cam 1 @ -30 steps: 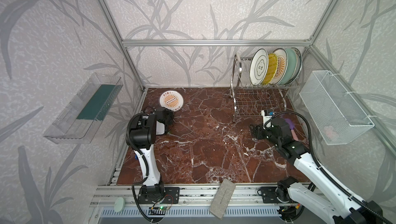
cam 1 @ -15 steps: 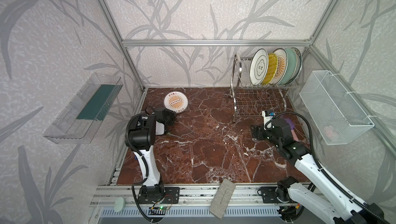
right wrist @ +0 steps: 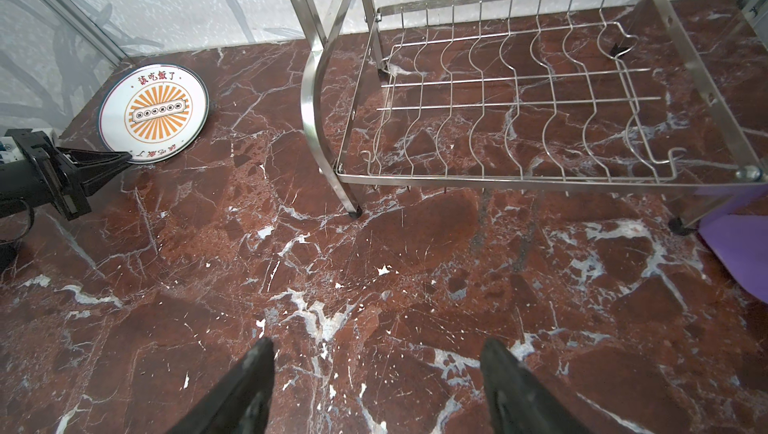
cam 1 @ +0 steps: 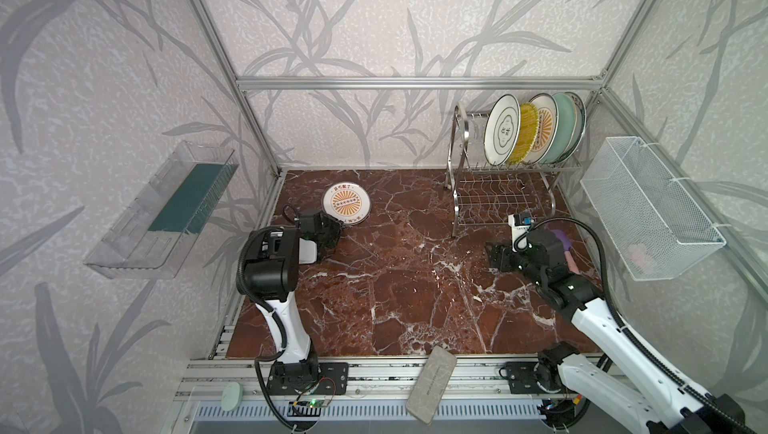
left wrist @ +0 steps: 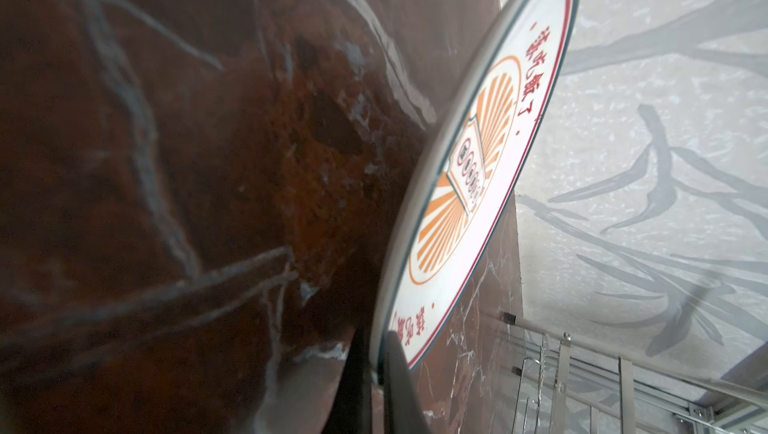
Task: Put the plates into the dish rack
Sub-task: 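Close the left gripper on the sunburst plate's rim and tilt it up, then lift the sunburst plate upright on its edge with the left gripper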
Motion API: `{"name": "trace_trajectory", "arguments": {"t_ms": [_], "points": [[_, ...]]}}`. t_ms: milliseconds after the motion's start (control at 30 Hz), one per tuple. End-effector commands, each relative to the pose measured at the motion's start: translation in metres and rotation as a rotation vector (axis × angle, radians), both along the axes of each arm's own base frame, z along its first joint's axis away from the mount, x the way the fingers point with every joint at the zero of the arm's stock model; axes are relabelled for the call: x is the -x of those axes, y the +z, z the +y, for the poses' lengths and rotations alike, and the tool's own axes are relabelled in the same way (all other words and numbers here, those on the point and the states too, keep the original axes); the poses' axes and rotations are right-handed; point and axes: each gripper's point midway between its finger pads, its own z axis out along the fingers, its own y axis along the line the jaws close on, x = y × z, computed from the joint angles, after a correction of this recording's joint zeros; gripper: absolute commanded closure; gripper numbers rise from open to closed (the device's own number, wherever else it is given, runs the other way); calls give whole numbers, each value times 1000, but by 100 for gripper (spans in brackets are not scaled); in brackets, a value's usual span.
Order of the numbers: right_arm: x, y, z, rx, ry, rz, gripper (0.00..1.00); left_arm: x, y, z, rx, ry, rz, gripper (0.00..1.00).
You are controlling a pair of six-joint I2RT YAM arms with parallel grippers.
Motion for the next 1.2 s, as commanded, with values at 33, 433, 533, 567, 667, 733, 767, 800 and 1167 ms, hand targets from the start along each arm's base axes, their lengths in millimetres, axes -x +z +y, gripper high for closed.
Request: {"name": "trace_trajectory", "arguments": {"t_ms": [33,433,533,567,667,733,767,800,1167], "points": [[-3,9,5,-32,16,-20,23,21,-11,-21,-15,-113,66,100],[-3,8,22,-81,98,-31,23,34,6,-63,10,-310,31,100],[-3,9,26,-98,111,-34,23,38,8,-73,15,-364,31,100],[-3,9,26,-103,113,-35,23,41,8,-77,14,-385,35,100],[-3,9,27,-114,112,-33,23,49,6,-86,20,-432,45,100],[-3,9,28,-121,112,-32,23,53,6,-90,28,-454,44,100],[-3,9,29,-124,115,-31,23,56,5,-93,36,-464,48,100],[-3,10,29,-127,114,-32,23,58,6,-95,41,-475,45,100],[-5,11,32,-149,115,-30,23,88,8,-126,13,-653,92,100]]}}
